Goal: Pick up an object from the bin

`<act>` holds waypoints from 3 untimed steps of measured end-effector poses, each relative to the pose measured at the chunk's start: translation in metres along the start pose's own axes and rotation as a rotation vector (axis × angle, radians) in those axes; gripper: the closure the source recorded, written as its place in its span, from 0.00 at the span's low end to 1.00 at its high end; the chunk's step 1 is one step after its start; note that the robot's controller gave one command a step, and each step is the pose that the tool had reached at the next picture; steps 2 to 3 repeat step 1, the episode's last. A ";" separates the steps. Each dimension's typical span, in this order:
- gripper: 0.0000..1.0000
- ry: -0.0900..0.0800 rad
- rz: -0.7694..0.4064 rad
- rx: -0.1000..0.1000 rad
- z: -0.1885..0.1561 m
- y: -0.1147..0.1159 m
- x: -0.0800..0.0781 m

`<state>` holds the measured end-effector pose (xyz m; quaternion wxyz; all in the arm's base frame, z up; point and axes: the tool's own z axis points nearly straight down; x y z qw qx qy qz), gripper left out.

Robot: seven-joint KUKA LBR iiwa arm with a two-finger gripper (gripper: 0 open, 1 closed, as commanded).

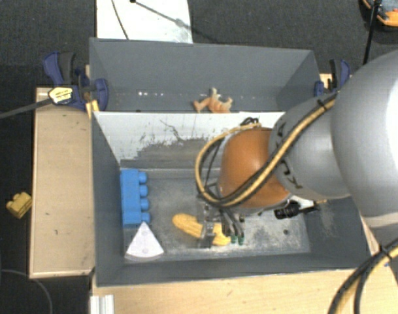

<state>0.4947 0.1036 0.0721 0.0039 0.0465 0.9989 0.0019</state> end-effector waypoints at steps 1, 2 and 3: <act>1.00 -0.001 0.055 0.001 -0.172 0.028 -0.018; 1.00 -0.001 0.055 0.001 -0.172 0.028 -0.018; 1.00 -0.001 0.055 0.001 -0.172 0.028 -0.018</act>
Offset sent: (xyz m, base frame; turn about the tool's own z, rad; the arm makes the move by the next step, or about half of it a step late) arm 0.0000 0.0000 0.0000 0.0000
